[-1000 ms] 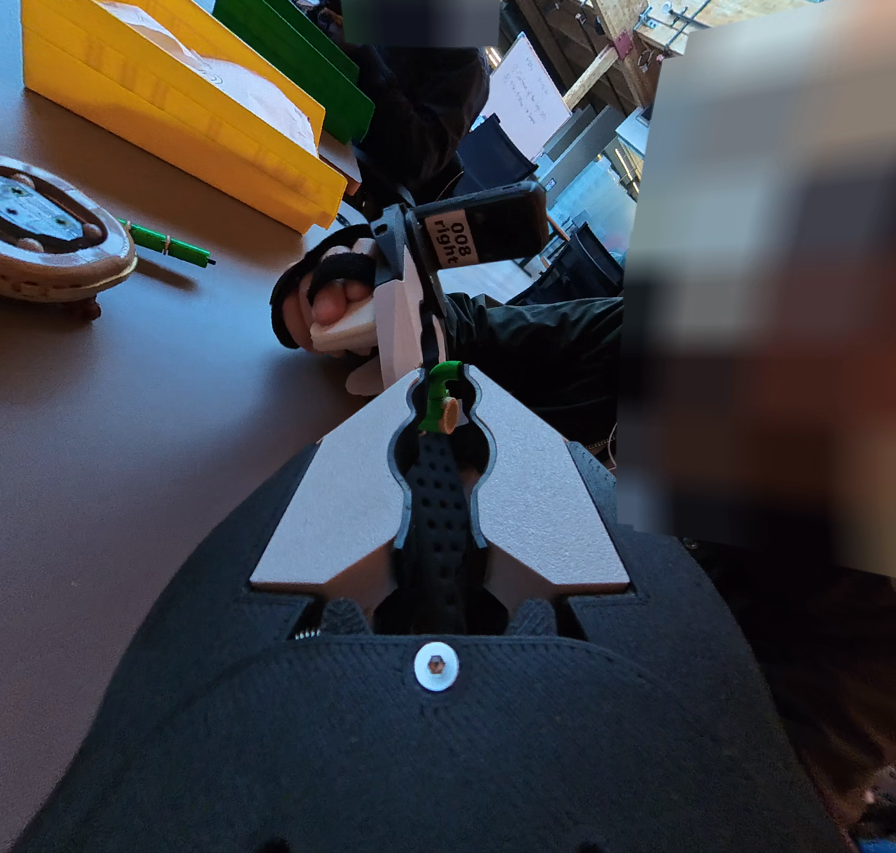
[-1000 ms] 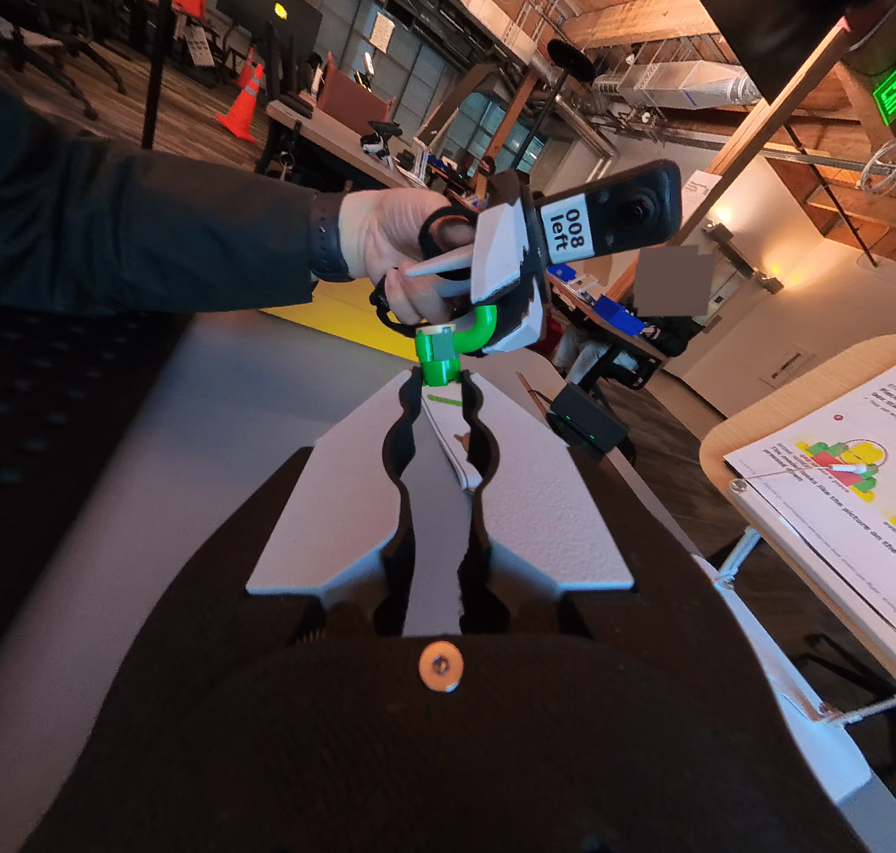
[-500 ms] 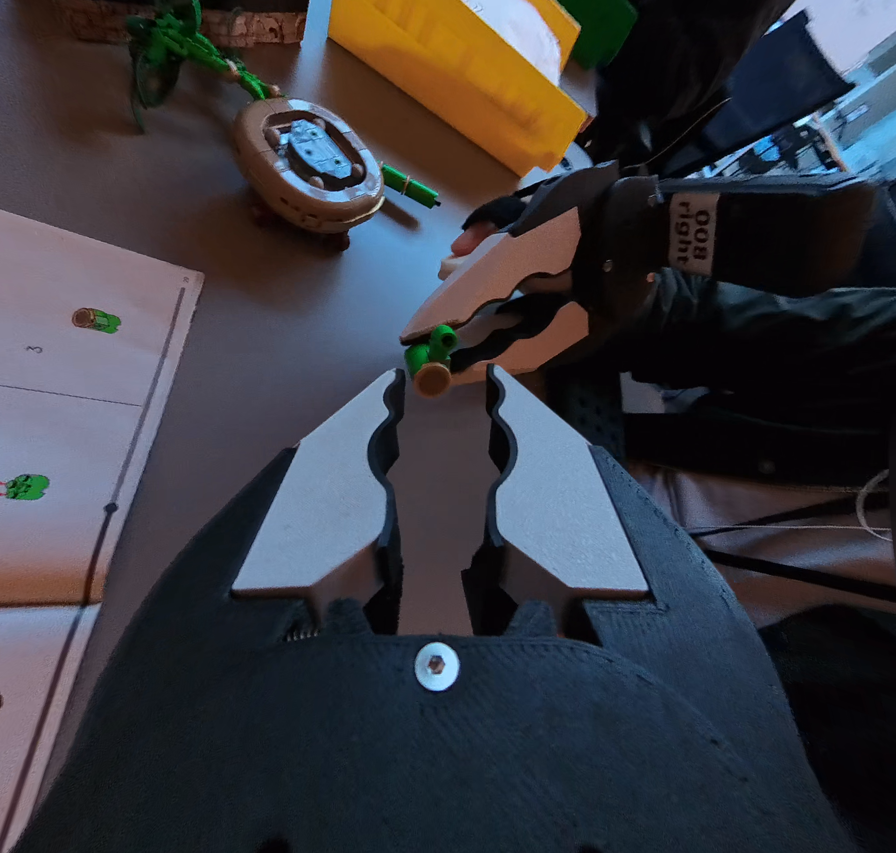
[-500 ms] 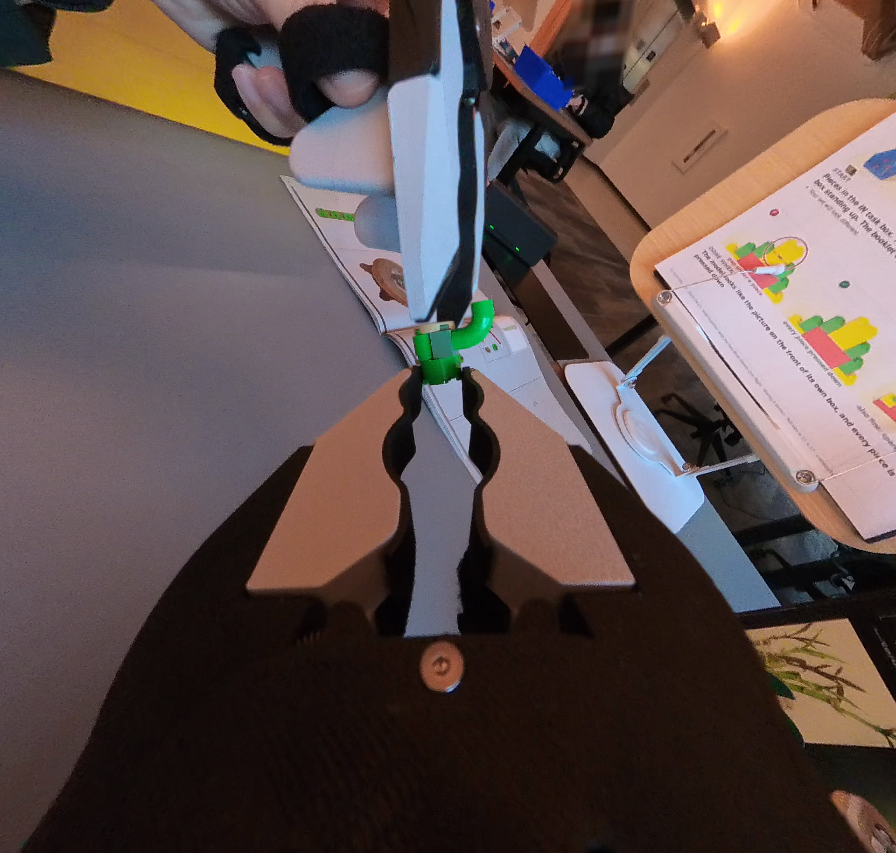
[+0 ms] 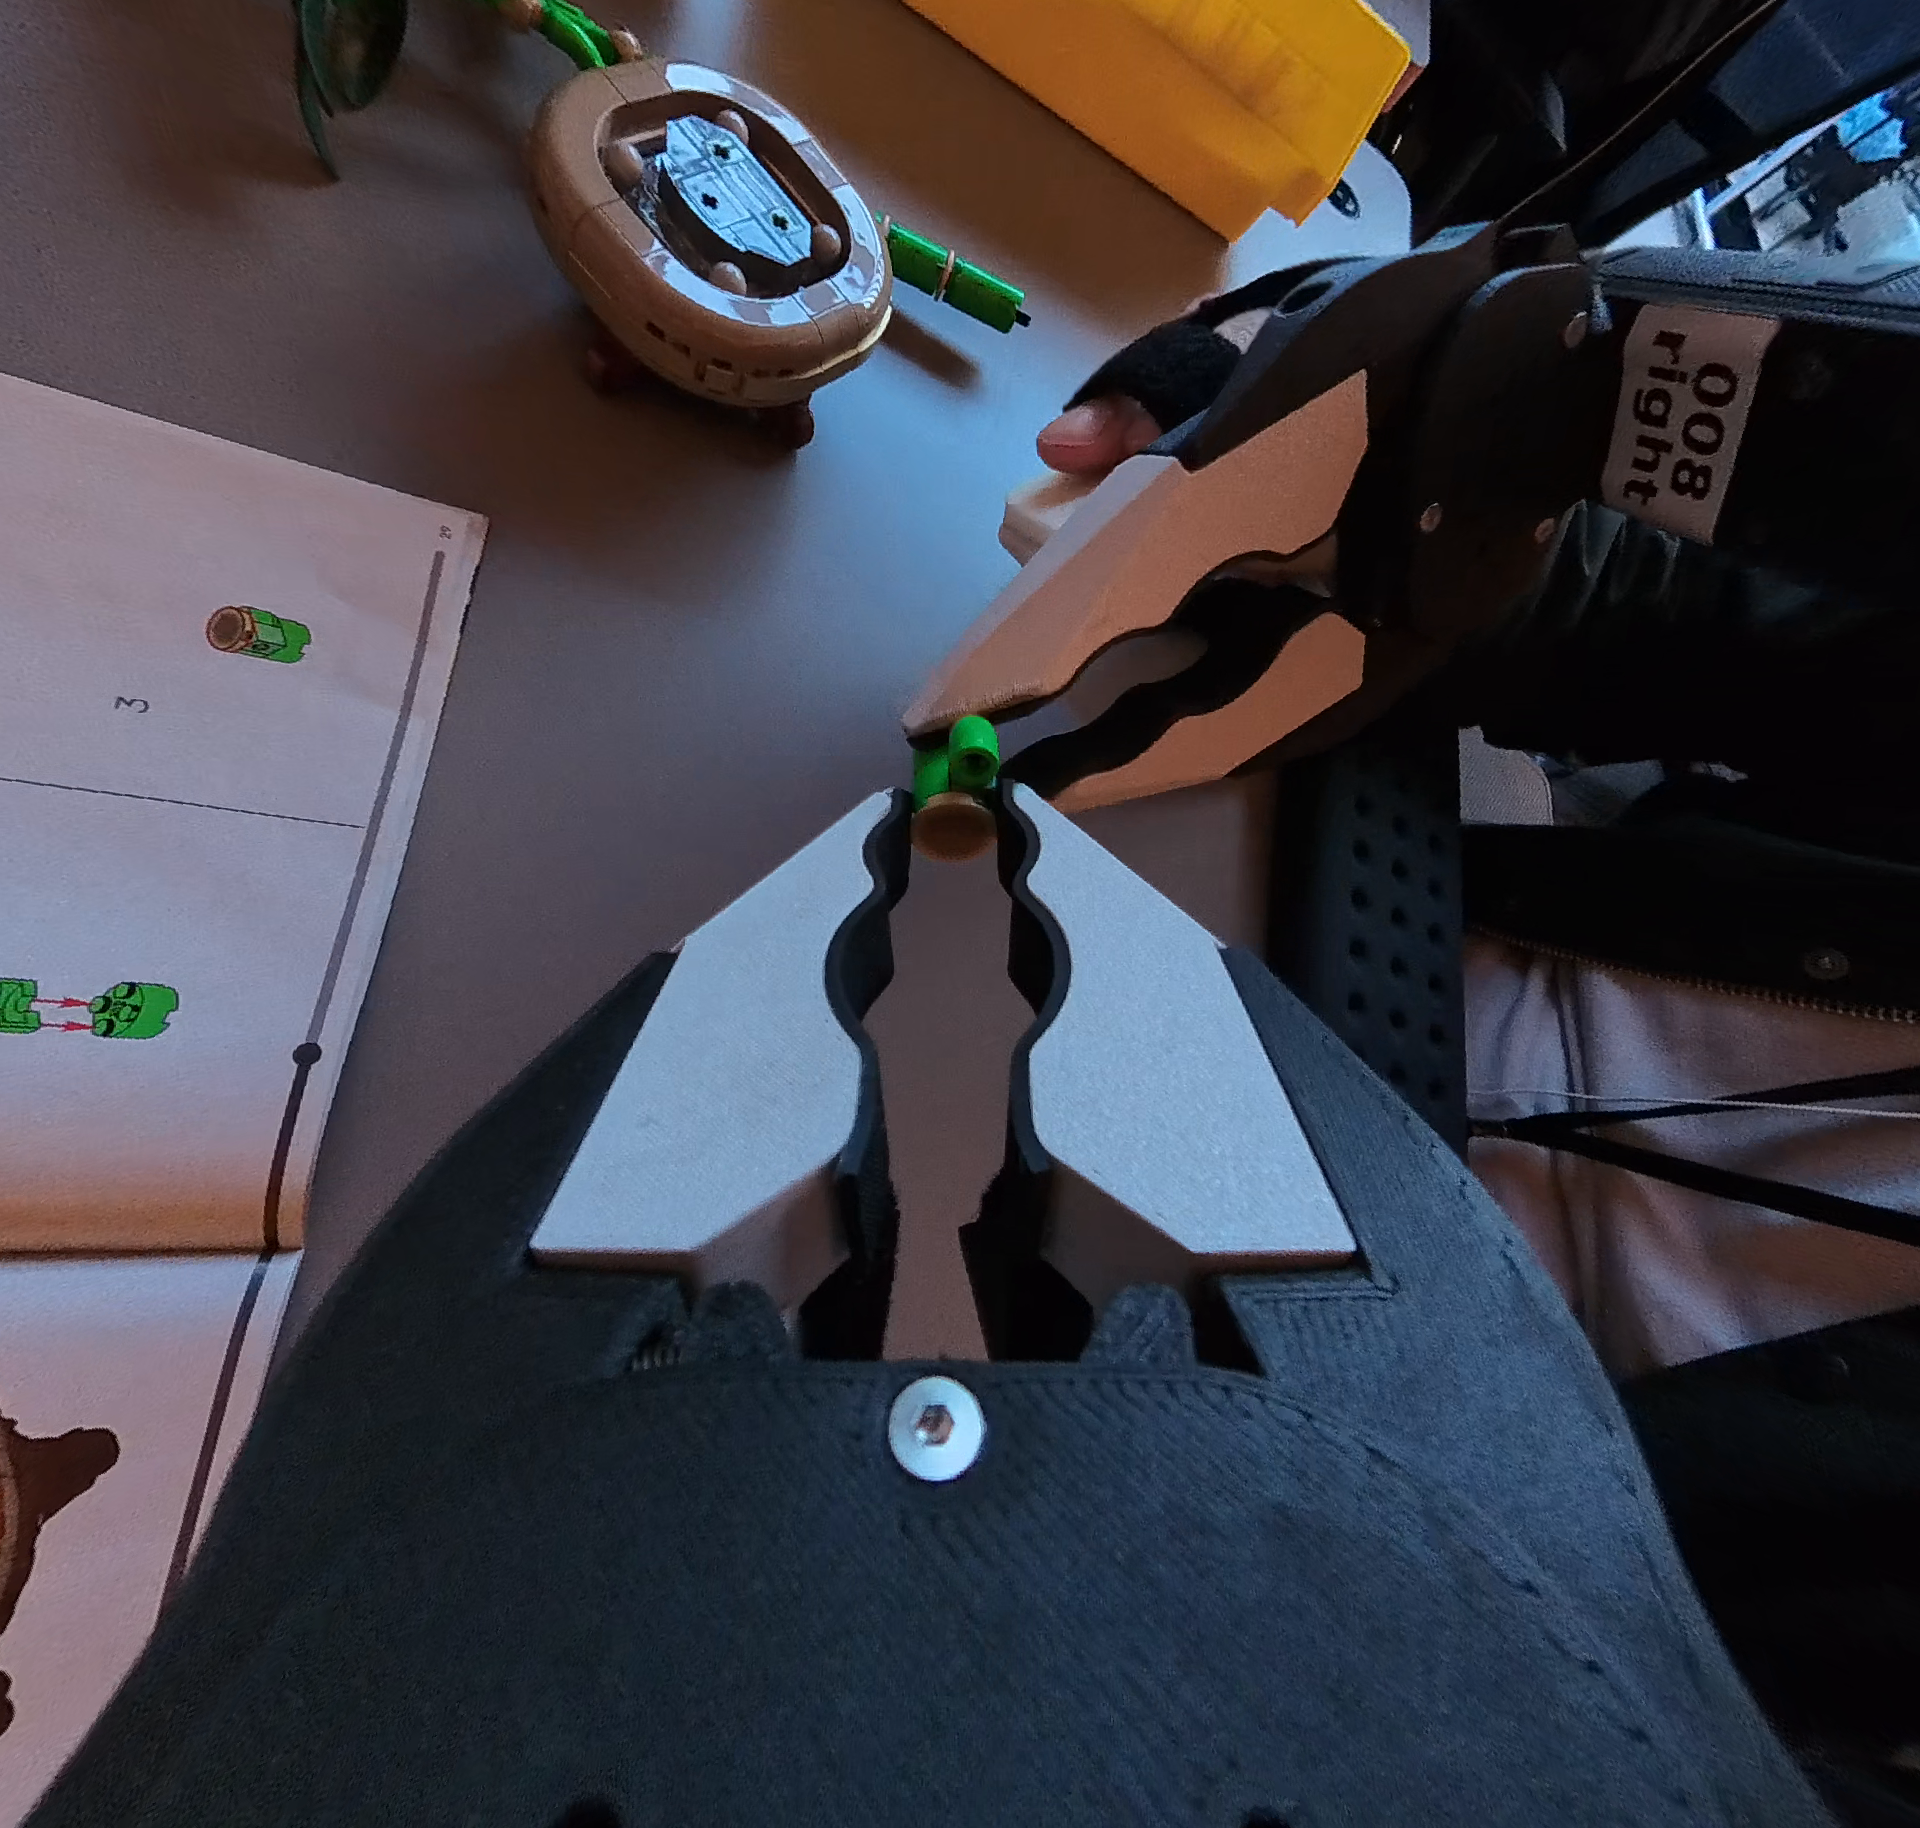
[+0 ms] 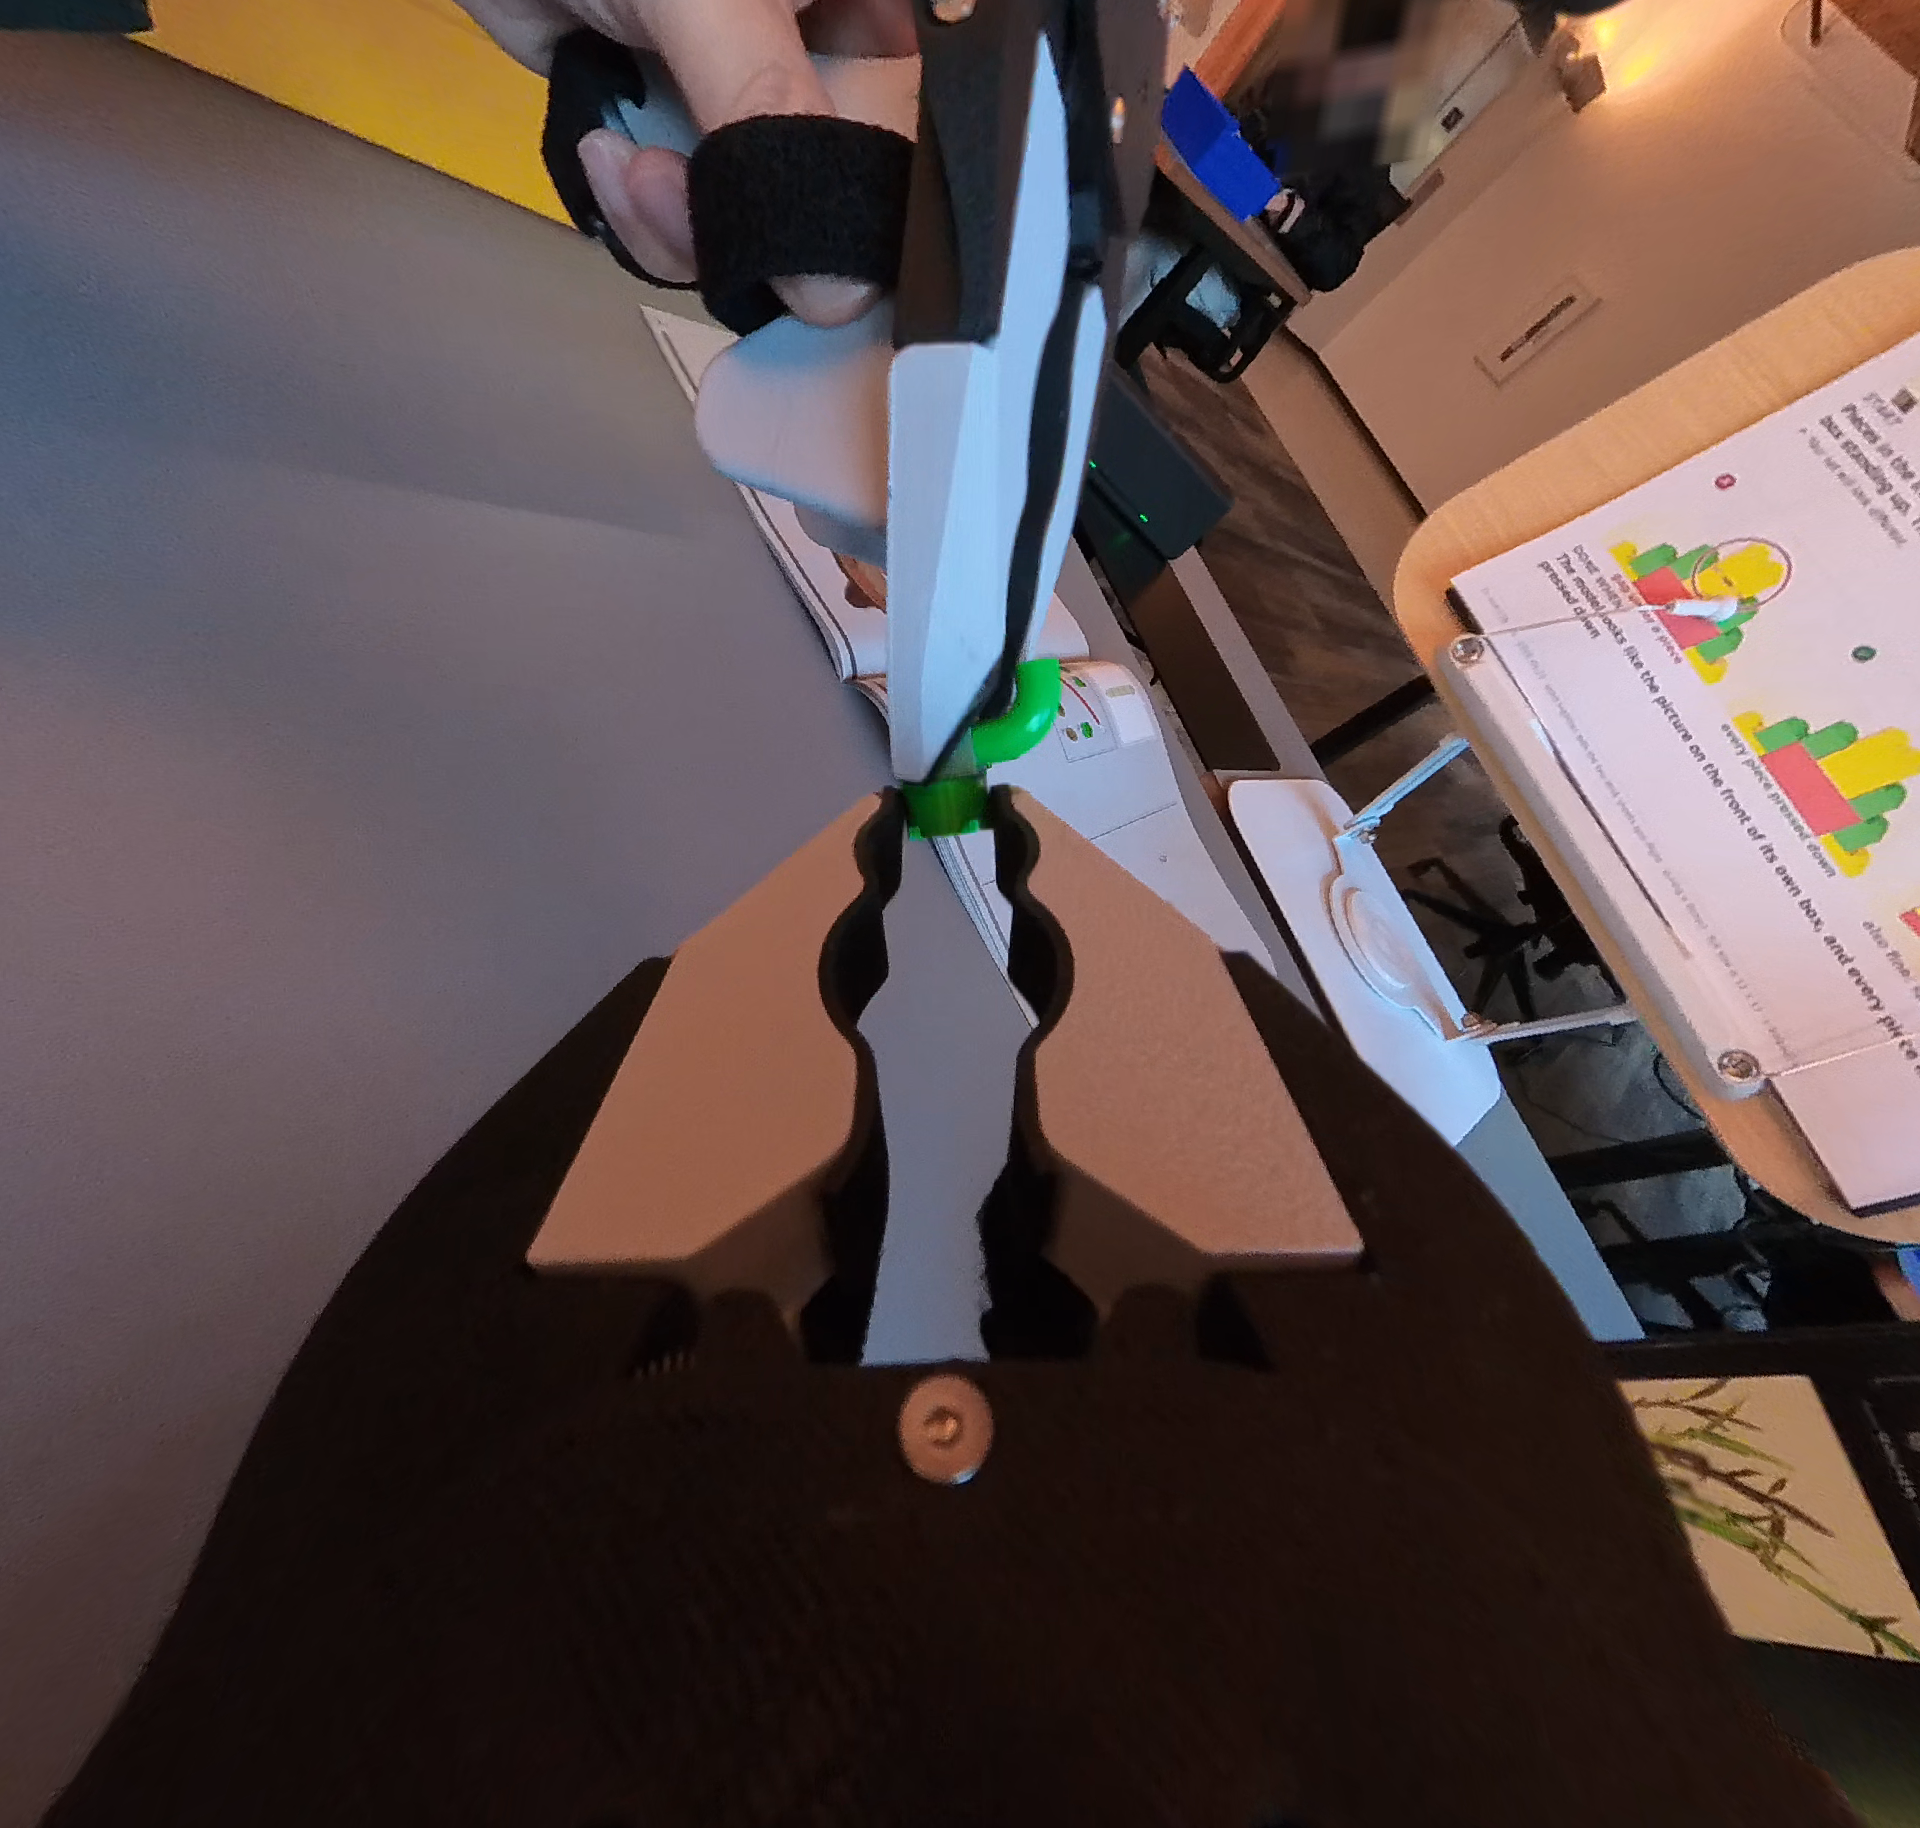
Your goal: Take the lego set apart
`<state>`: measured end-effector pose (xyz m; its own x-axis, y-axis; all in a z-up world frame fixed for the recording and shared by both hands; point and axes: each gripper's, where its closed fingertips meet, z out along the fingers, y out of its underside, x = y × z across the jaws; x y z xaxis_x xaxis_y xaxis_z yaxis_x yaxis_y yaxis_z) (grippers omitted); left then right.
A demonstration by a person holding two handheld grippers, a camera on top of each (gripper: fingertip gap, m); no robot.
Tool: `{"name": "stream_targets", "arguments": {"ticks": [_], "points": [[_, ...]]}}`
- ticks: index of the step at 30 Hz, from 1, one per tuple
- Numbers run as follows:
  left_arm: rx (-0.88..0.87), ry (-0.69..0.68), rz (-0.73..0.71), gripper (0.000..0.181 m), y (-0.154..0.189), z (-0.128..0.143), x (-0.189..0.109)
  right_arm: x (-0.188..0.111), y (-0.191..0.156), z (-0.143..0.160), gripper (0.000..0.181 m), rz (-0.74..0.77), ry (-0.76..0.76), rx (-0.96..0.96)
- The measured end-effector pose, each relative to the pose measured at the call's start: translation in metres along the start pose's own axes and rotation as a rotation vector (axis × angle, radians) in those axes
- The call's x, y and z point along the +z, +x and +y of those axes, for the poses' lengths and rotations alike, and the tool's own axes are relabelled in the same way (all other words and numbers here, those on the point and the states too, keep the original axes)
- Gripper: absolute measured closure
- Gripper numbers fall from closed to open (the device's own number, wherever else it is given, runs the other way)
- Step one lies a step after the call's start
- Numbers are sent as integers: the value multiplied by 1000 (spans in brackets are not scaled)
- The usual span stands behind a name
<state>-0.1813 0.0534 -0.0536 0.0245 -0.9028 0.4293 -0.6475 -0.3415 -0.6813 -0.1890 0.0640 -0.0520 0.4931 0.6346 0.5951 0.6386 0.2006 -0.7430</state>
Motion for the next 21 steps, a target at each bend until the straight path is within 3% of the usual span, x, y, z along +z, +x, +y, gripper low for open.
{"name": "stream_targets", "arguments": {"ticks": [6, 11, 21], "points": [[12, -53, -23, 166, -4, 9, 7, 4, -8, 6, 167, 0, -62, -112], [-46, 5, 44, 167, 0, 1, 2, 0, -2, 1, 167, 4, -49, -99], [-51, -10, 69, 167, 6, 3, 0, -4, -4, -2, 166, 0, -50, -195]]}}
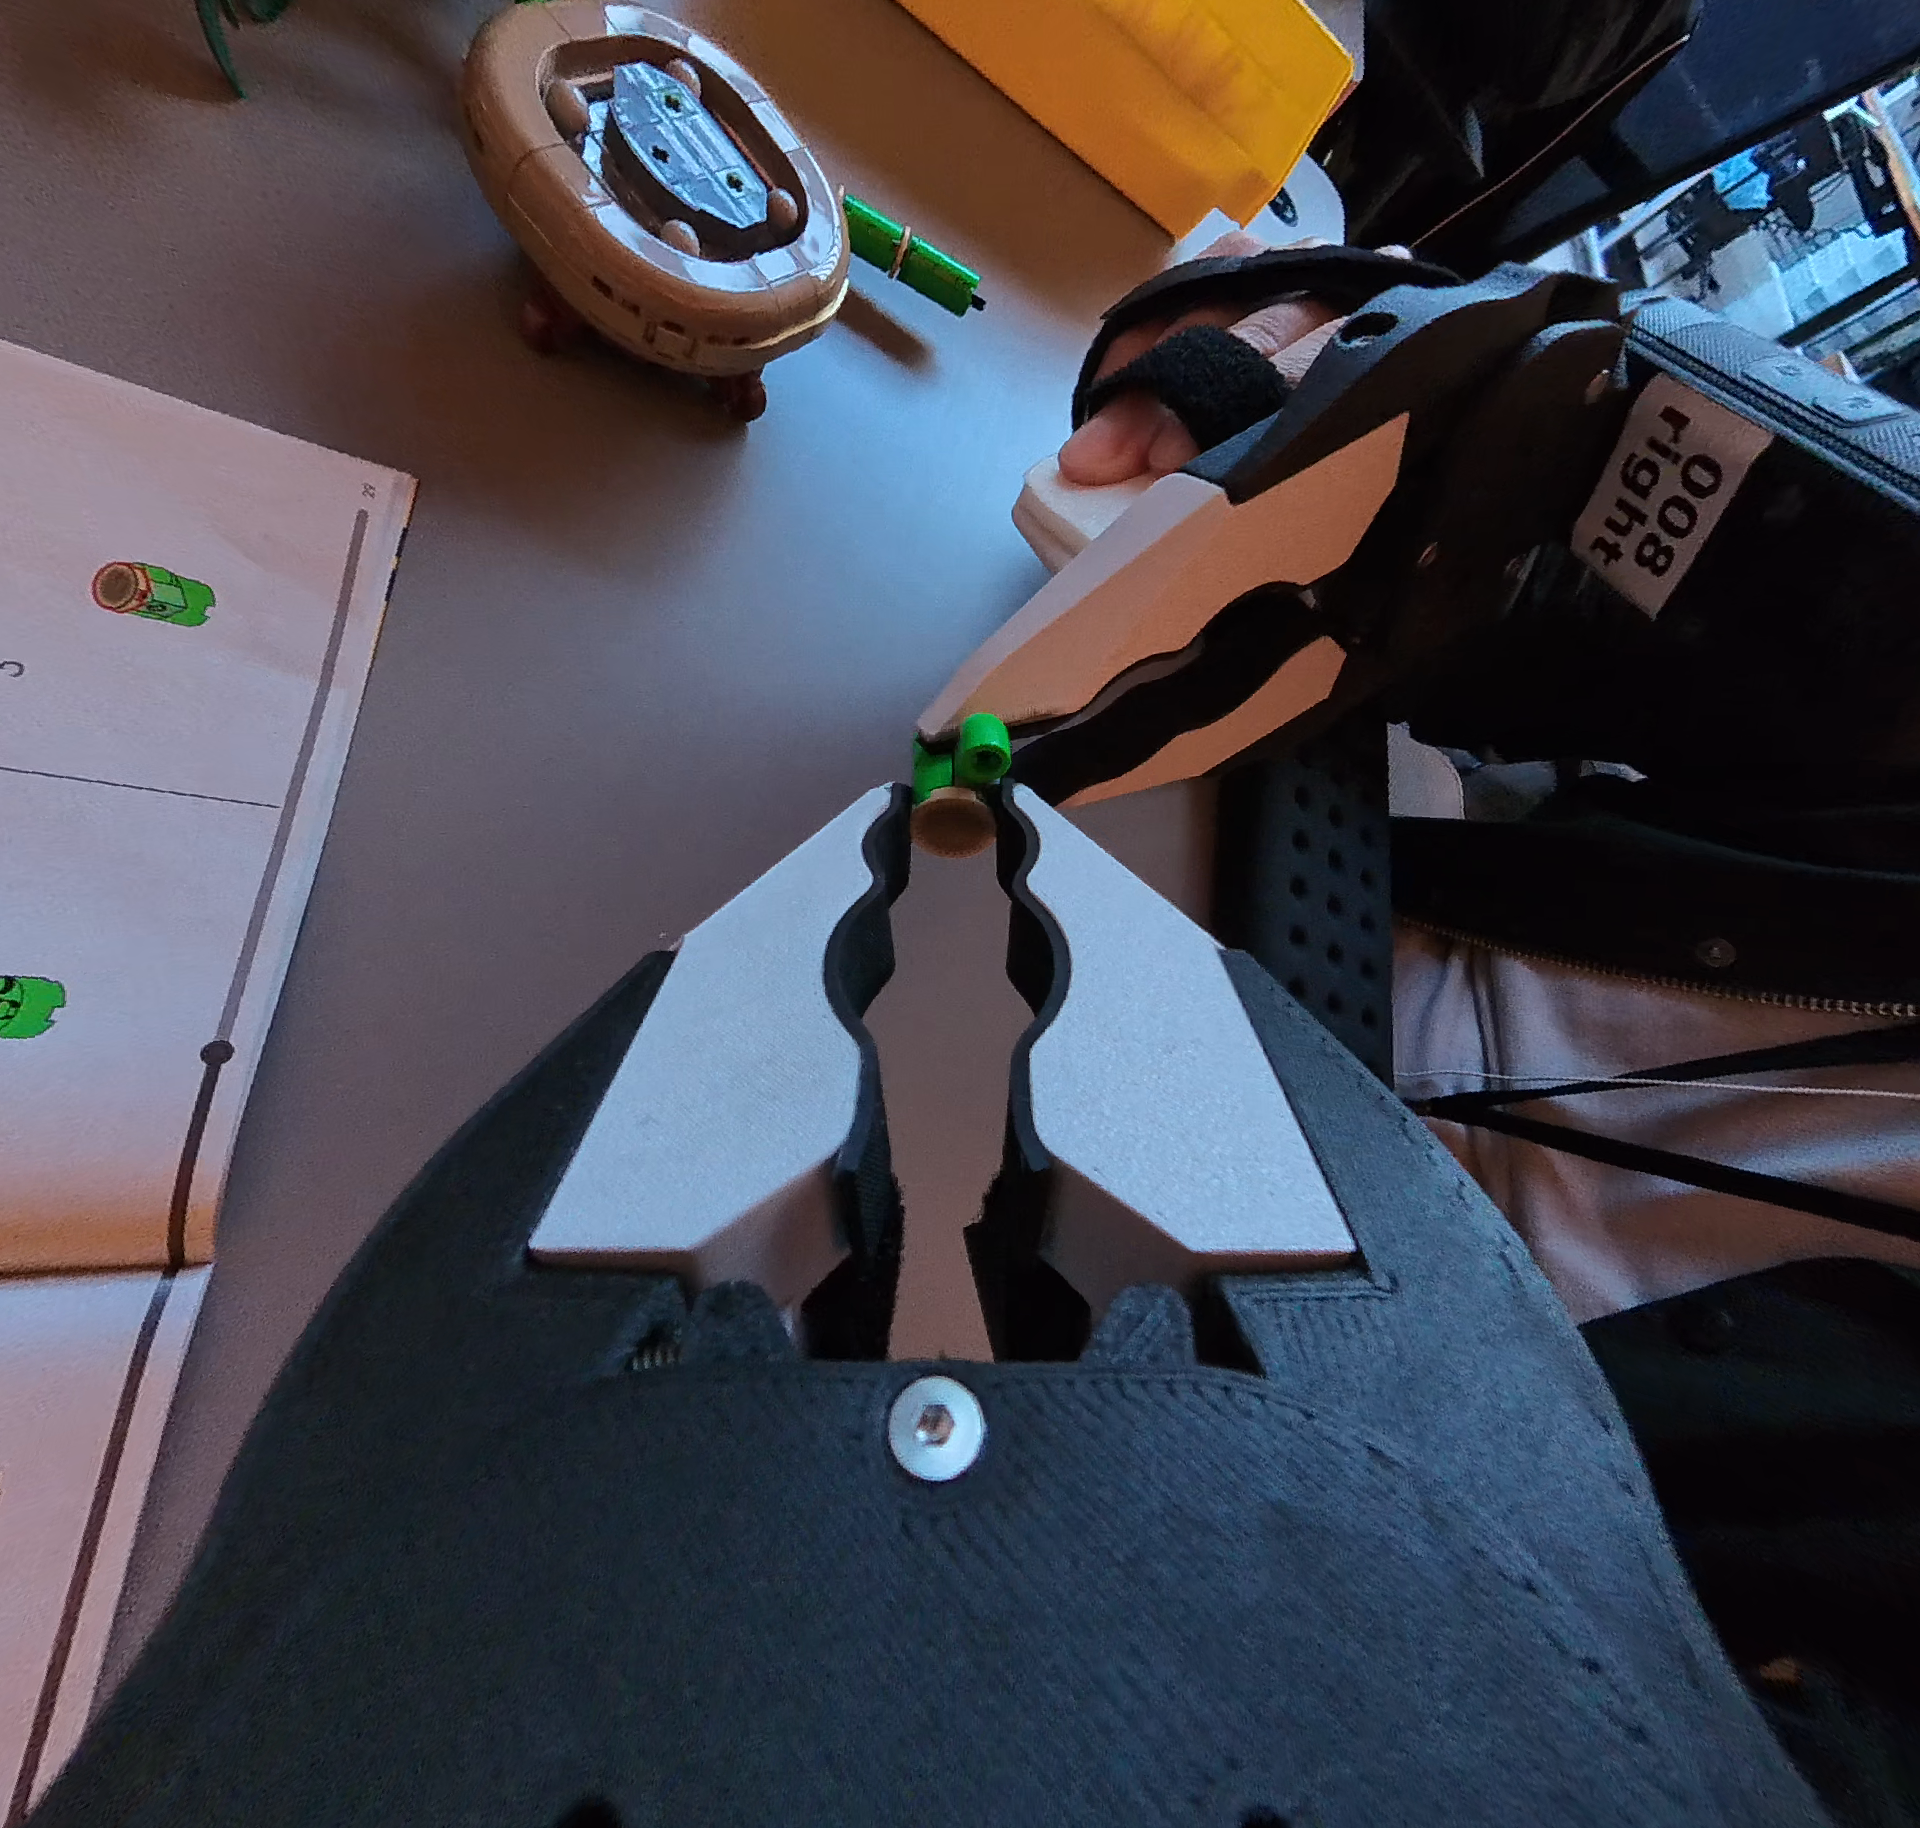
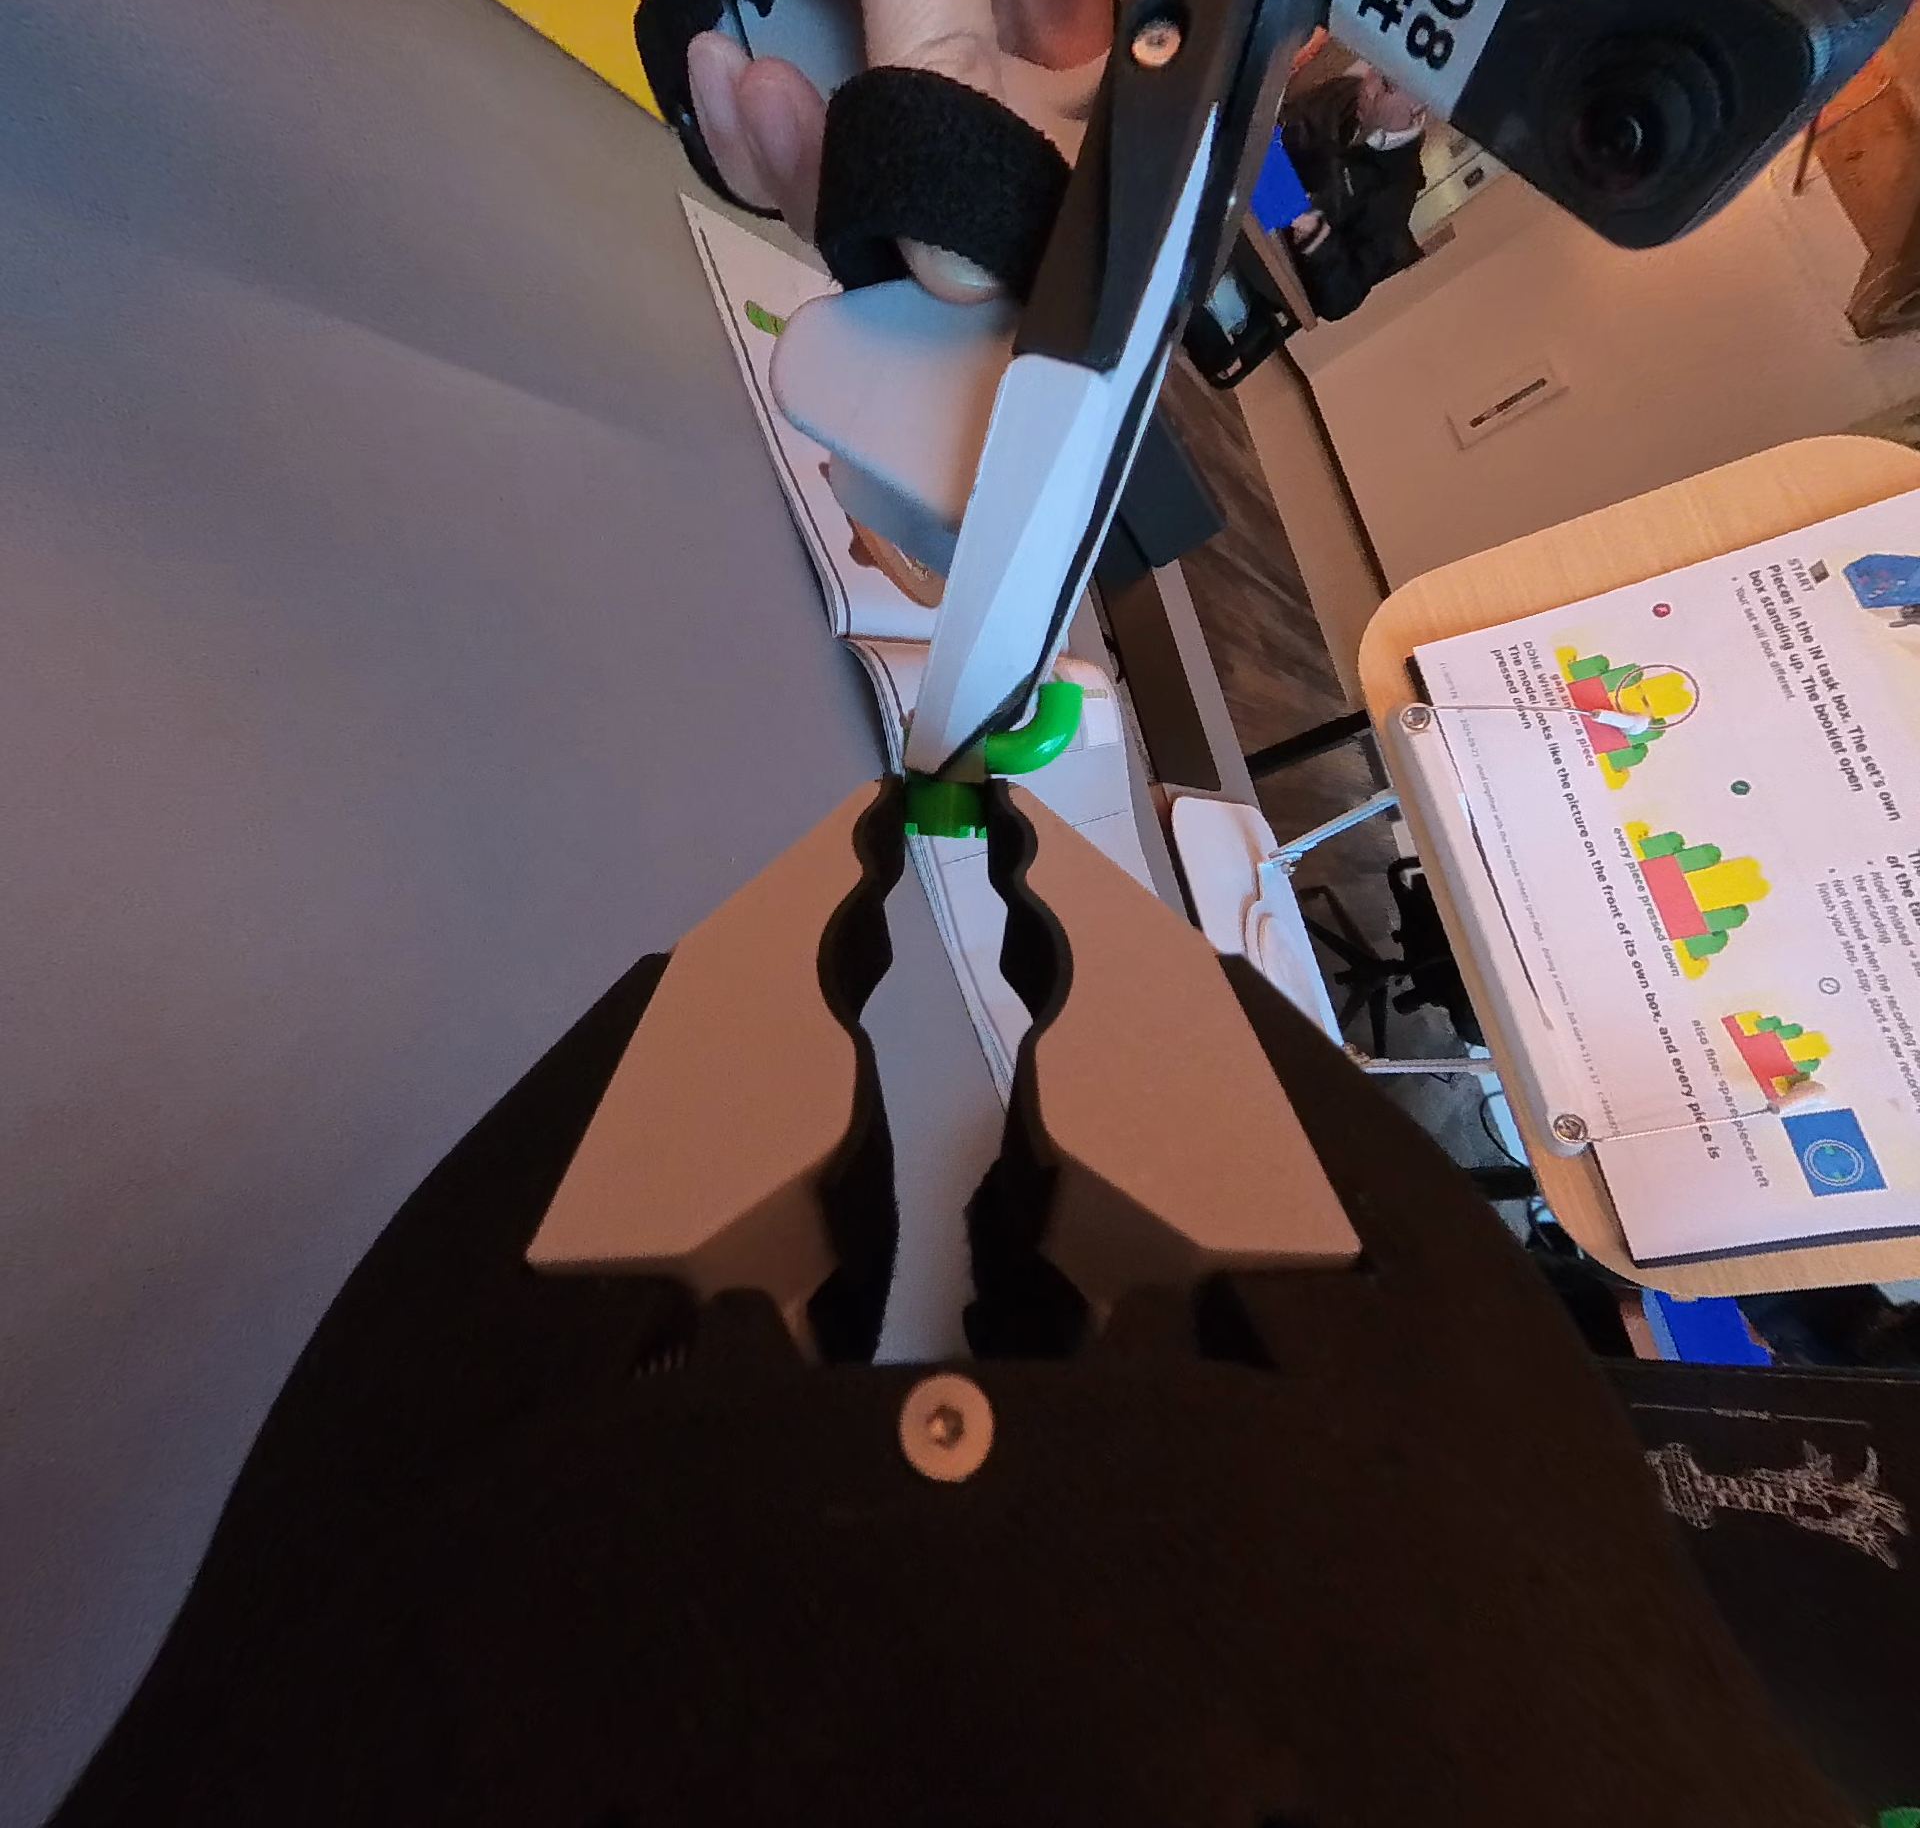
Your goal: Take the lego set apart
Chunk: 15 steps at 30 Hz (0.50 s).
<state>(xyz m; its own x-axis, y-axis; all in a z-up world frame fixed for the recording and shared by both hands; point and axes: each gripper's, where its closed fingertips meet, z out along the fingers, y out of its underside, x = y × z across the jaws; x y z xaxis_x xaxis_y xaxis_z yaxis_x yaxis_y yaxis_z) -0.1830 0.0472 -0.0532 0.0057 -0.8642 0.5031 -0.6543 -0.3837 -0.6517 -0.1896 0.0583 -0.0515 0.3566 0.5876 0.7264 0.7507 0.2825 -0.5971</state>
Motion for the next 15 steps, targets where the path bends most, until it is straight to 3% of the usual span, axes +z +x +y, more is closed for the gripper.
{"name": "stream_targets", "arguments": {"ticks": [1, 3, 7, 10, 15], "points": [[-1, -7, -6, 167, 0, 1, -2, 0, 1, 1, 167, 6, -12, -3], [-3, -44, -167, 166, -25, 11, -23, -4, 18, 42, 166, 77, -203, -71], [-34, 200, -15, 167, -5, -13, -78, -33, 51, 4, 166, 116, 73, 177], [-15, 192, 46, 167, 3, -10, -72, -34, 46, 2, 166, 106, 94, 157], [-121, 120, 241, 167, 14, -6, -42, -6, -42, 24, 167, -403, -12, 253]]}}
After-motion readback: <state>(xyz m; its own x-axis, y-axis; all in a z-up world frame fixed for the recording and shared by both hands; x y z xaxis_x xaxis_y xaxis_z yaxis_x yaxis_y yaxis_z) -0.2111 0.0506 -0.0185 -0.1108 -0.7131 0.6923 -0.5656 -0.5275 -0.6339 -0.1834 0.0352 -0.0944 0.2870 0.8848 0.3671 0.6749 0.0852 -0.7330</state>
